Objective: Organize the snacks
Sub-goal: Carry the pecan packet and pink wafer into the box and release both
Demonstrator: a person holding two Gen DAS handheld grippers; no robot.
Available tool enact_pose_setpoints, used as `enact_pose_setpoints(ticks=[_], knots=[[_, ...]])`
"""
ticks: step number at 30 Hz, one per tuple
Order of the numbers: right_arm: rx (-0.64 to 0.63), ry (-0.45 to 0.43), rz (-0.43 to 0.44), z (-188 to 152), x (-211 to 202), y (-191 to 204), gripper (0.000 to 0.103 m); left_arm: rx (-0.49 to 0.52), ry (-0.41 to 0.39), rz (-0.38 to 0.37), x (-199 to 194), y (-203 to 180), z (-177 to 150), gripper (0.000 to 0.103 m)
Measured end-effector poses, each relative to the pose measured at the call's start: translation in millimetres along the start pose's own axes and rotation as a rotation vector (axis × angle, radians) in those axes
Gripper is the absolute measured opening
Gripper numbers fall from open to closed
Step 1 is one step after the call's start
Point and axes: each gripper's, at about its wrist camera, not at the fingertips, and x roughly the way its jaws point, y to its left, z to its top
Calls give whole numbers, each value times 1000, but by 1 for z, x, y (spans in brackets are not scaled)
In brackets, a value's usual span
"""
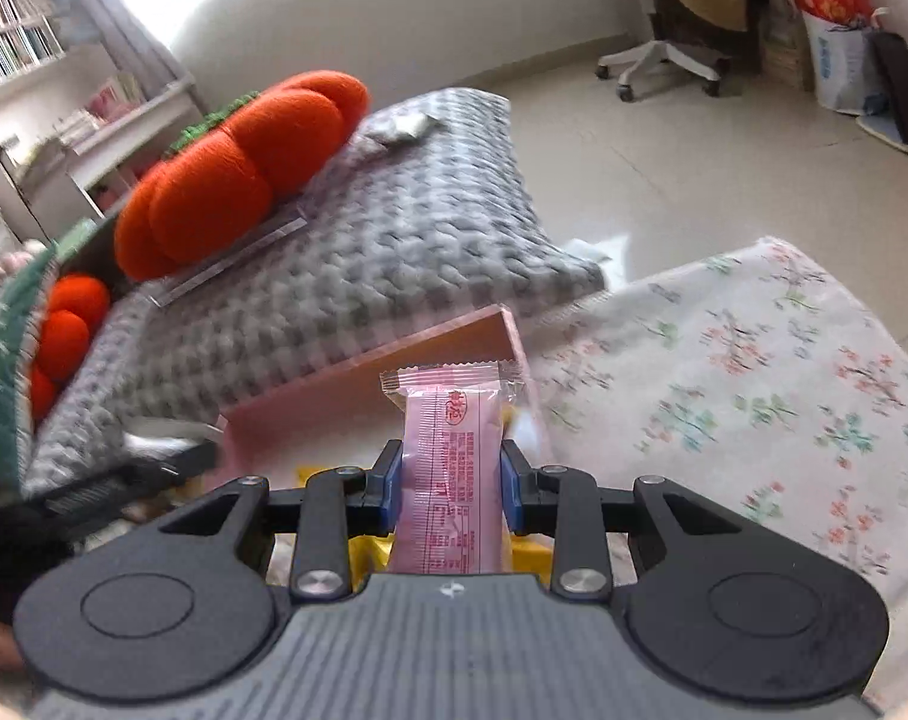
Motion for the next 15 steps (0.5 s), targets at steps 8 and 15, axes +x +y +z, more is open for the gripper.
enact_pose_setpoints(ticks=[8,15], knots=[[62,-2,165,16,21,25,29,9,37,11,20,9,-6,50],[16,31,221,14,50,62,29,3,-26,14,-4,19,6,63]])
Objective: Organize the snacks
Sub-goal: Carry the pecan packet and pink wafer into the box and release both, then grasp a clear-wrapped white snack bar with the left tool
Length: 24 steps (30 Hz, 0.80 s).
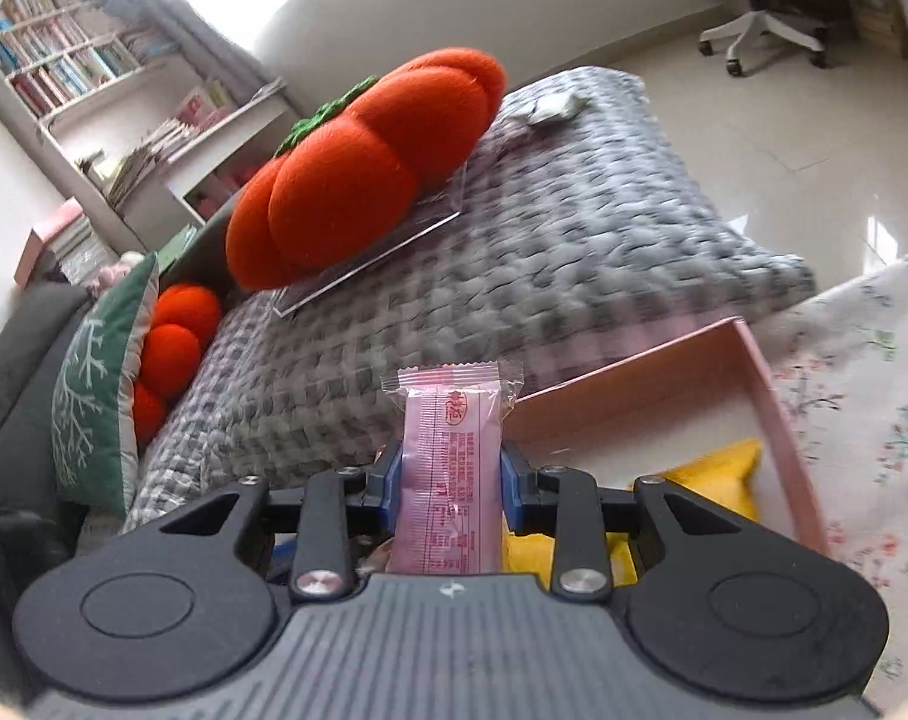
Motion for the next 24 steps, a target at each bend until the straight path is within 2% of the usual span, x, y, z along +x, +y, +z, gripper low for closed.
enact_pose_setpoints(ticks=[6,9,10,11,12,18,24], knots=[[35,25,-5,-5,25,0,29,-71,26,-6,-2,17,3,63],[34,16,-5,-11,34,3,33,-96,19,-3,-7,21,5,63],[28,7,-10,-12,34,5,39,-99,19,-3,-9,23,5,63],[24,3,-21,-12,36,6,50,-105,18,-4,-12,24,6,63],[16,-3,-28,-12,33,7,53,-112,16,-4,-15,25,7,63],[44,-20,-35,-2,10,7,53,-143,14,-6,-39,27,7,63],[46,-18,-38,4,-22,19,54,-99,46,22,-69,16,-9,63]])
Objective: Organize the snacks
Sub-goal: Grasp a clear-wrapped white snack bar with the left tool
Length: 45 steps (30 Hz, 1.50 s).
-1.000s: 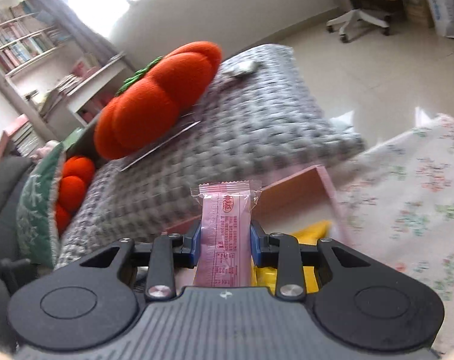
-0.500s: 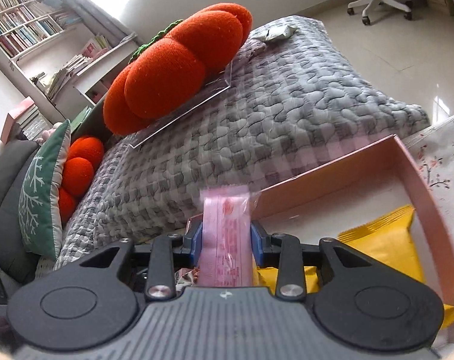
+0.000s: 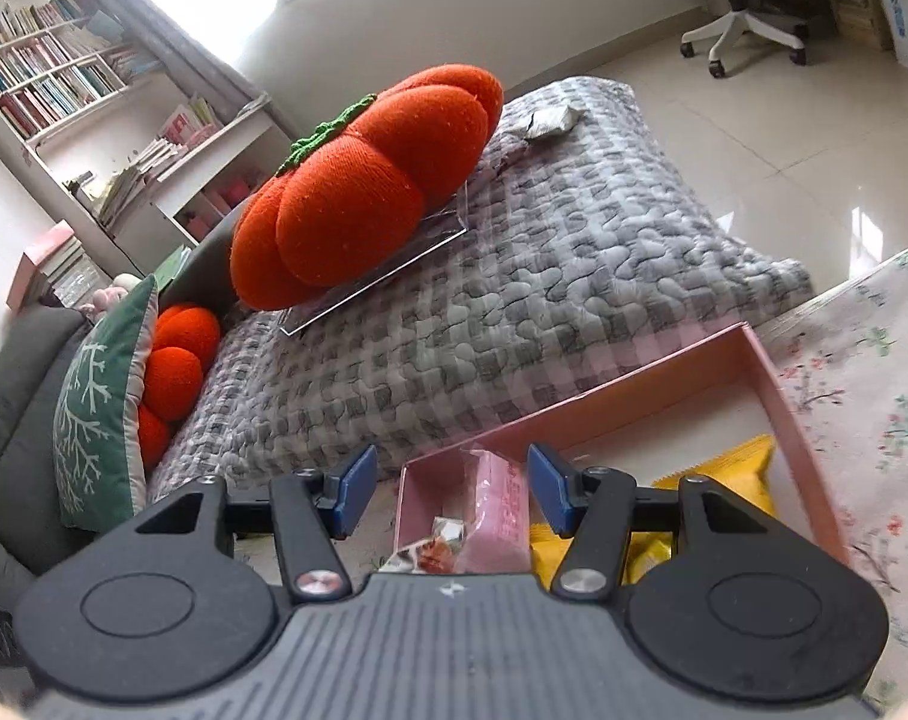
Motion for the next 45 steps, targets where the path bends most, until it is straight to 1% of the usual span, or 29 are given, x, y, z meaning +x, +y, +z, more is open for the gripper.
enact_pose_setpoints(ticks=[3,7,9,11,12,16,17,19,22,24,26,31,33,36,38,41,42,43,44,45], knots=[[-41,10,-31,-2,-16,4,57,24,25,-4,-14,-2,-19,63],[-119,30,-78,-15,-40,1,64,73,72,-2,-29,-5,-46,63],[-139,42,-123,-19,-49,-3,64,74,97,-14,-36,-5,-58,63],[-139,62,-132,-23,-59,-9,65,78,118,-26,-41,-7,-71,63],[-143,75,-134,-26,-63,-12,65,87,130,-26,-42,-9,-77,63],[-177,113,-189,-43,-82,-19,66,143,156,-36,-49,-21,-99,63],[-182,121,-189,-47,-87,-19,67,165,164,-47,-51,-24,-105,63],[-190,139,-180,-55,-95,-21,69,209,181,-63,-55,-30,-119,68],[-218,157,-183,-66,-102,-19,71,272,217,-95,-56,-39,-137,69],[-244,168,-192,-71,-101,-18,71,311,239,-103,-56,-41,-148,69],[-257,183,-202,-74,-99,-18,71,338,256,-104,-54,-42,-155,69],[-278,204,-192,-80,-96,-15,71,398,292,-144,-52,-46,-165,69],[-284,208,-188,-82,-95,-14,71,445,292,-139,-50,-51,-170,69],[-291,212,-181,-84,-95,-13,71,499,315,-122,-42,-56,-177,69],[-297,214,-186,-85,-93,-14,71,531,321,-95,-37,-59,-182,69],[-293,217,-191,-86,-91,-16,71,553,325,-54,-31,-56,-184,67],[-292,219,-195,-86,-90,-16,71,543,329,-49,-29,-53,-183,61],[-291,221,-200,-86,-89,-16,71,527,336,-55,-27,-50,-181,53],[-293,222,-200,-87,-88,-16,71,501,347,-71,-26,-47,-179,50],[-296,222,-198,-87,-88,-16,71,479,354,-81,-25,-43,-177,42]])
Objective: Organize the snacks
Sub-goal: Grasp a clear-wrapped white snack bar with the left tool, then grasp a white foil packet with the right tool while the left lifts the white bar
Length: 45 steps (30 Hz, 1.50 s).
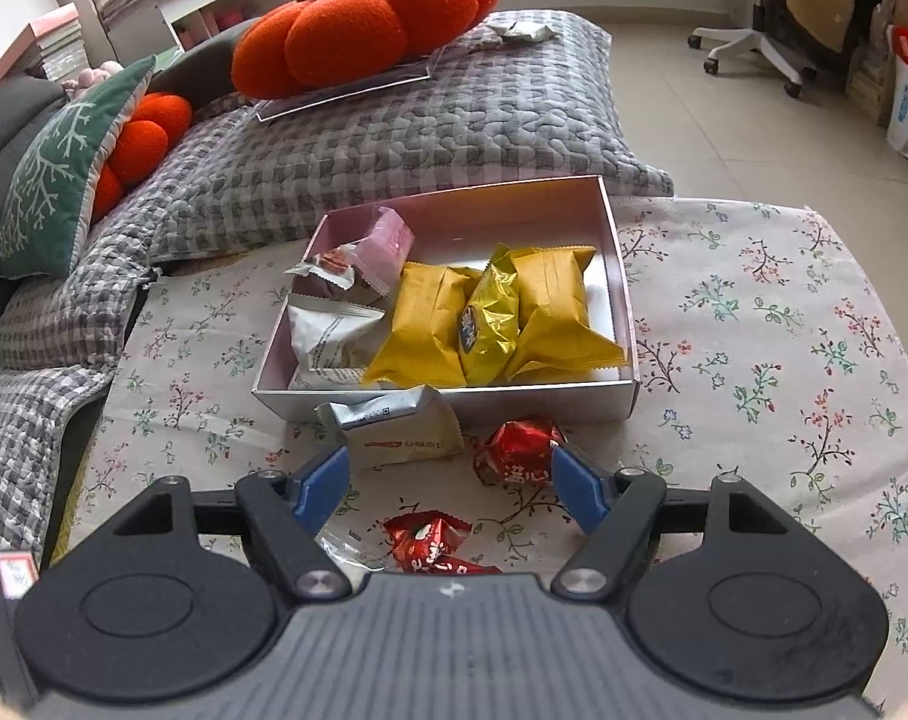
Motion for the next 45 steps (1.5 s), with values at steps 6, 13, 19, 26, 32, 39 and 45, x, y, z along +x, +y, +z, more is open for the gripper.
enact_pose_setpoints(ticks=[6,13,19,26,32,39,45], knots=[[-2,1,6,0,2,1,71,1,-8,18,1,4,-1,28],[-50,-9,-22,-2,11,2,71,-42,-9,23,1,15,2,22],[-188,-13,-36,-4,27,9,71,-59,-11,52,1,23,4,22],[-585,-116,-85,-25,47,46,56,-74,-16,58,1,30,5,23],[-588,-171,-38,-18,58,46,49,-97,-26,76,2,37,7,22],[-627,-111,12,-25,66,53,31,-98,-37,90,1,36,8,21],[-661,-37,86,-32,62,60,25,-110,-42,100,-1,39,7,20]])
